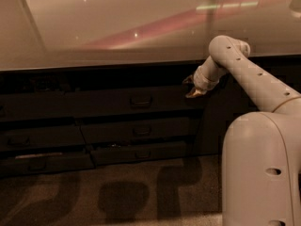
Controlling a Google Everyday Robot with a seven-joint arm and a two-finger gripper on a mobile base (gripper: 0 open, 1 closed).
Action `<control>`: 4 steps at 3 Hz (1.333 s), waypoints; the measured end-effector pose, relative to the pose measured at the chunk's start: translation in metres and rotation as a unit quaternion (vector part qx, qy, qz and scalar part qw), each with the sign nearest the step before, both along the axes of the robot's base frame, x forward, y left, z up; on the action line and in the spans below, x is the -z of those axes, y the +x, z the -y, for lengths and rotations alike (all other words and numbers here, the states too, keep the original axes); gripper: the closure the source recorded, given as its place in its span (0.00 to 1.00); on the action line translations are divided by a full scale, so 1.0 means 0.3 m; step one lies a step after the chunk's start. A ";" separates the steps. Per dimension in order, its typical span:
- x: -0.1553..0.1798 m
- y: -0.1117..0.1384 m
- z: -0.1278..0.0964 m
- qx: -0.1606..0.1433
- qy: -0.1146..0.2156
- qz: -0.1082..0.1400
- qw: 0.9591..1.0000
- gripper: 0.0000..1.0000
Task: Open top drawer
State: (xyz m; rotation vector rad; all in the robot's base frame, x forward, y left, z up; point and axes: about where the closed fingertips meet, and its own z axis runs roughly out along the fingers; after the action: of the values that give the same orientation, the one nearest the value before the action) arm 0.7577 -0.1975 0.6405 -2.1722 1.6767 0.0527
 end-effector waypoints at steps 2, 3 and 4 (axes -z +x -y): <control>0.002 -0.025 0.003 -0.005 0.004 -0.001 1.000 1.00; -0.007 -0.025 0.003 -0.005 0.004 -0.001 1.000 1.00; 0.008 -0.050 0.007 -0.009 0.005 0.001 1.000 1.00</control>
Offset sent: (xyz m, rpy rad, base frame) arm -0.1740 -0.0204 -0.0970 0.1409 0.0243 0.2069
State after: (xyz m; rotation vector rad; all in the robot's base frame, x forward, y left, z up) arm 0.7427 -0.1997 0.6382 -2.1800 1.6530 0.0636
